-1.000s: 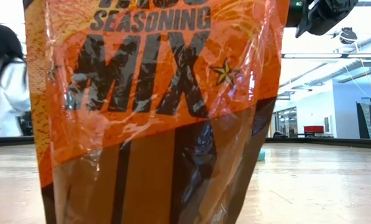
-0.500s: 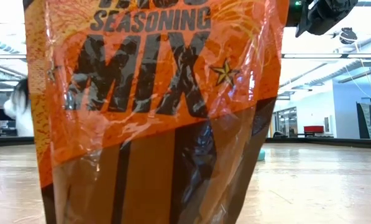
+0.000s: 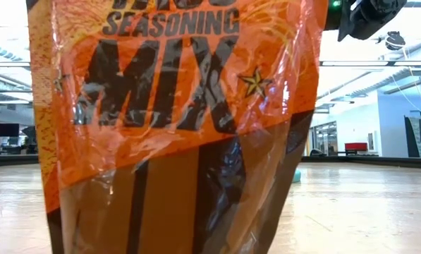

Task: Pick & Place Kitchen Items
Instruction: Put the top small brown food coloring bottle into the orange bin

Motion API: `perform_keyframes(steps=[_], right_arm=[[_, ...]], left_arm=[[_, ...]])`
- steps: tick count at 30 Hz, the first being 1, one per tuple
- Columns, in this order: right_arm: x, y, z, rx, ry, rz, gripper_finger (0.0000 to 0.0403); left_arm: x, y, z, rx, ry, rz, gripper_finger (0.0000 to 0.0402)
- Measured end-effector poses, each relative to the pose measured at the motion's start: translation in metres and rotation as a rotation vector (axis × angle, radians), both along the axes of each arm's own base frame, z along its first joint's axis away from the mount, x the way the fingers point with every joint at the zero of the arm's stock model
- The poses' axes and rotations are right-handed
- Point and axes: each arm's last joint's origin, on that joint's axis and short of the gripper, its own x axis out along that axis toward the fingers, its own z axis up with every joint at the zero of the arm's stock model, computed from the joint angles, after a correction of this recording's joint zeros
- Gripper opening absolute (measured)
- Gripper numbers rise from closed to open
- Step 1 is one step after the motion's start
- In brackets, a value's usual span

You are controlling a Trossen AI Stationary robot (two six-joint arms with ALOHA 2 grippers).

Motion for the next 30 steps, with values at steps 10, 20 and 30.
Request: perform_keyframes(steps=[10,20,30], right_arm=[[-0.004,-0.021,-0.01,0.041,0.099,-0.299,0.0057],[-0.019,-0.067,-0.033,0.263,0.199,-0.5,0.0058],[-0.039,-0.106,-0.051,0.555,0.215,-0.512,0.0058]], left_arm=[[-0.029,0.011,0.005,0.044,0.13,0.151,0.0174],[-0.025,0.004,-0.005,0.058,0.219,0.188,0.0175],[-0.022,-0.005,-0.005,0.123,0.229,0.216,0.0175]])
